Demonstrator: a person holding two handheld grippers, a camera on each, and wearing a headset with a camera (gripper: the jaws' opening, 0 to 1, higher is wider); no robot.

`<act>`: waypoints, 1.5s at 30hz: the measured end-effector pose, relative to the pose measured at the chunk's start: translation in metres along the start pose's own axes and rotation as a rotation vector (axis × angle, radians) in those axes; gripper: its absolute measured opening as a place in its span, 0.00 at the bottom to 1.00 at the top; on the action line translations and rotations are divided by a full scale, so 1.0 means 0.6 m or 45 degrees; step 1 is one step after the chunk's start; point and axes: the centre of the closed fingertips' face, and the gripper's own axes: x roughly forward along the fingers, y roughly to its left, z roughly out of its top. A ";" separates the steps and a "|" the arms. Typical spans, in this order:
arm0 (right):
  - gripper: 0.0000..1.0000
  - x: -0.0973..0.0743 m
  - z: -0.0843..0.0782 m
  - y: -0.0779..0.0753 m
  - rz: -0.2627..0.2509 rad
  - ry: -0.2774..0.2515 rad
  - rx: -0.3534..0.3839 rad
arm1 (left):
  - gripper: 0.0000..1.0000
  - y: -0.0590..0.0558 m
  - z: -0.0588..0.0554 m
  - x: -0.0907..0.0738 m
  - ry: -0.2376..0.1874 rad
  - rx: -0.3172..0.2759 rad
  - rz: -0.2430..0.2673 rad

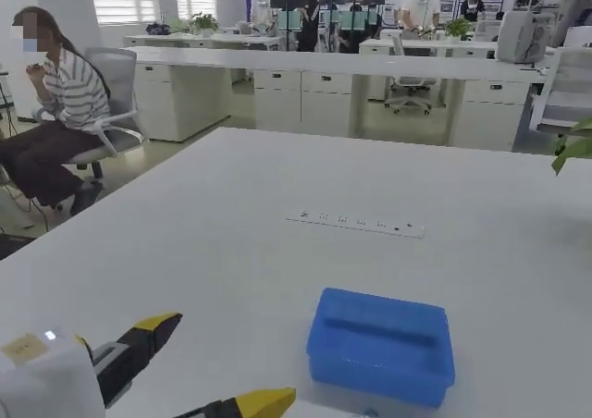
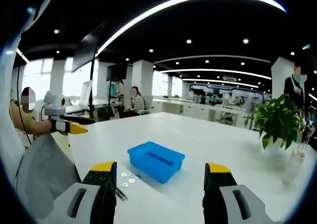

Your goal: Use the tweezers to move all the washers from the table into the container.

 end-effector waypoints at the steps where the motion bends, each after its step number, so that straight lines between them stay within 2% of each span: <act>1: 0.70 0.001 -0.002 0.000 0.003 0.005 0.004 | 0.95 0.001 0.001 0.000 -0.004 0.005 0.004; 10: 0.70 0.001 -0.007 0.003 0.011 0.020 0.037 | 0.95 0.002 -0.005 0.001 0.017 -0.001 -0.010; 12: 0.70 0.002 -0.014 0.003 0.009 0.049 0.033 | 0.94 0.001 -0.013 0.002 0.047 -0.062 -0.028; 13: 0.69 0.002 -0.018 0.004 0.011 0.062 0.035 | 0.91 0.003 -0.023 0.001 0.094 -0.106 -0.032; 16: 0.66 0.004 -0.027 0.008 0.021 0.111 0.028 | 0.83 0.008 -0.034 0.003 0.149 -0.138 -0.048; 18: 0.63 0.004 -0.029 0.012 0.032 0.121 0.018 | 0.76 0.001 -0.056 0.004 0.256 -0.149 -0.092; 19: 0.62 0.004 -0.030 0.013 0.033 0.129 0.017 | 0.71 -0.004 -0.066 0.005 0.307 -0.136 -0.129; 20: 0.61 0.005 -0.032 0.016 0.036 0.141 0.014 | 0.64 -0.015 -0.086 0.003 0.421 -0.121 -0.202; 21: 0.59 0.005 -0.035 0.017 0.034 0.153 0.010 | 0.55 -0.021 -0.095 0.005 0.467 -0.094 -0.242; 22: 0.58 0.005 -0.040 0.015 0.027 0.175 0.000 | 0.48 -0.034 -0.108 0.007 0.527 -0.032 -0.326; 23: 0.58 0.005 -0.042 0.014 0.024 0.186 -0.009 | 0.42 -0.041 -0.120 0.005 0.592 -0.004 -0.381; 24: 0.58 0.006 -0.046 0.013 0.020 0.203 -0.017 | 0.35 -0.045 -0.135 0.006 0.665 0.068 -0.418; 25: 0.58 0.006 -0.048 0.013 0.018 0.211 -0.023 | 0.31 -0.049 -0.142 0.009 0.696 0.126 -0.459; 27: 0.58 0.004 -0.051 0.012 0.011 0.227 -0.038 | 0.25 -0.061 -0.163 0.010 0.802 0.192 -0.542; 29: 0.57 0.002 -0.053 0.010 0.004 0.237 -0.050 | 0.22 -0.071 -0.179 0.015 0.863 0.240 -0.617; 33: 0.53 -0.001 -0.058 0.006 -0.011 0.257 -0.024 | 0.19 -0.083 -0.199 0.027 0.941 0.281 -0.704; 35: 0.52 -0.002 -0.059 0.004 -0.014 0.263 -0.003 | 0.15 -0.090 -0.201 0.039 0.941 0.273 -0.728; 36: 0.52 -0.003 -0.062 0.002 -0.015 0.268 0.026 | 0.14 -0.093 -0.204 0.041 0.958 0.276 -0.746; 39: 0.48 -0.005 -0.067 -0.007 -0.010 0.275 0.053 | 0.13 -0.096 -0.219 0.043 1.032 0.351 -0.791; 42: 0.45 -0.004 -0.069 -0.006 -0.002 0.285 0.069 | 0.12 -0.100 -0.230 0.043 1.075 0.410 -0.833; 45: 0.42 -0.003 -0.072 -0.002 0.009 0.304 0.074 | 0.10 -0.103 -0.236 0.044 1.095 0.450 -0.851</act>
